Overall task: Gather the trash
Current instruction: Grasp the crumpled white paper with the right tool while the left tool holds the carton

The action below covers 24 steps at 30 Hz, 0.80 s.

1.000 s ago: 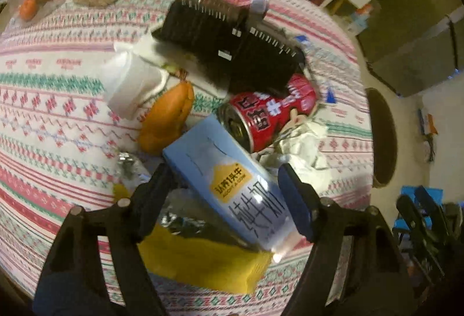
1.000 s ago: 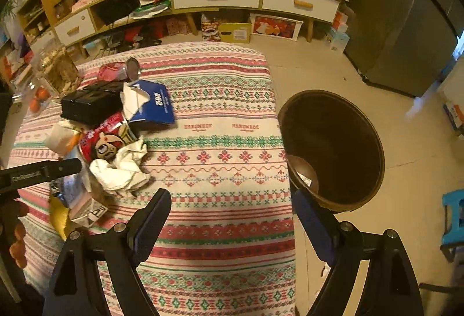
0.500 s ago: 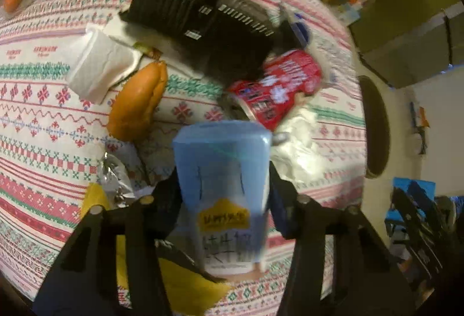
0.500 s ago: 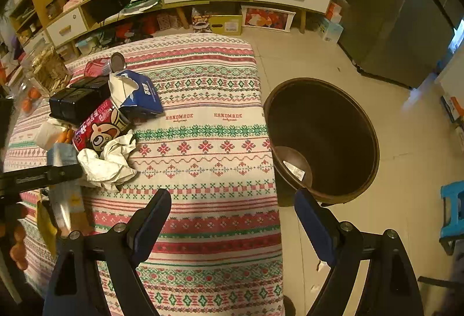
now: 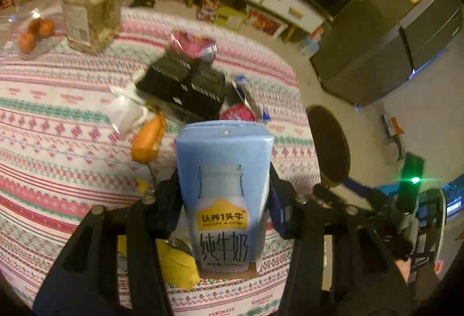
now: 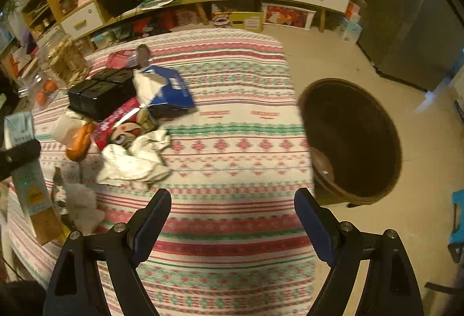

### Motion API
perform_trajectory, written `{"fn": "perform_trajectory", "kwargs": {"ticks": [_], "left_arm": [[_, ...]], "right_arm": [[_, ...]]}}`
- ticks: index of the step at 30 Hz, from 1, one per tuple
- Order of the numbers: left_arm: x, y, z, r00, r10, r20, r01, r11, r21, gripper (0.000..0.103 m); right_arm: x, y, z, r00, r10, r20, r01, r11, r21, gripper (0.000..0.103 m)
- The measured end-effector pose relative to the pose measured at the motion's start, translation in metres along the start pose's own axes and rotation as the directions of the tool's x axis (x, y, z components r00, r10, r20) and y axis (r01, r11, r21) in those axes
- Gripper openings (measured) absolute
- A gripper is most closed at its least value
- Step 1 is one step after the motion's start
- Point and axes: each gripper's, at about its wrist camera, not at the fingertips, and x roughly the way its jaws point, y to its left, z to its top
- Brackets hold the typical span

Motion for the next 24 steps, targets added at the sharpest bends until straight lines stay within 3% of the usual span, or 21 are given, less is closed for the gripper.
{"fn": "perform_trajectory", "kwargs": {"ticks": [8,19,22,24], "left_arm": [[-0.009,0.005,0.007,0.995,0.083,0.062,-0.085,0.996,0.019,0.052],[-0.009,0.026,0.013,0.982,0.172,0.082,-0.175,0.984,0.032,0.052],[-0.008,0.031,0.013,0.981,0.18,0.075,-0.183,0.983,0.024,0.052],[-0.006,0.033,0.014,0.98,0.186,0.069,-0.188,0.982,0.02,0.052]], "right_arm": [[0.03,0.046,0.004,0.994,0.094,-0.055,-0.097,0.994,-0.051,0.088],[0.064,0.085,0.016,0.989,0.135,-0.062,-0.141,0.985,-0.097,0.087],[0.072,0.087,0.018,0.986,0.152,-0.074,-0.157,0.985,-0.076,0.078],[0.079,0.086,0.018,0.983,0.154,-0.097,-0.161,0.985,-0.063,0.061]]}}
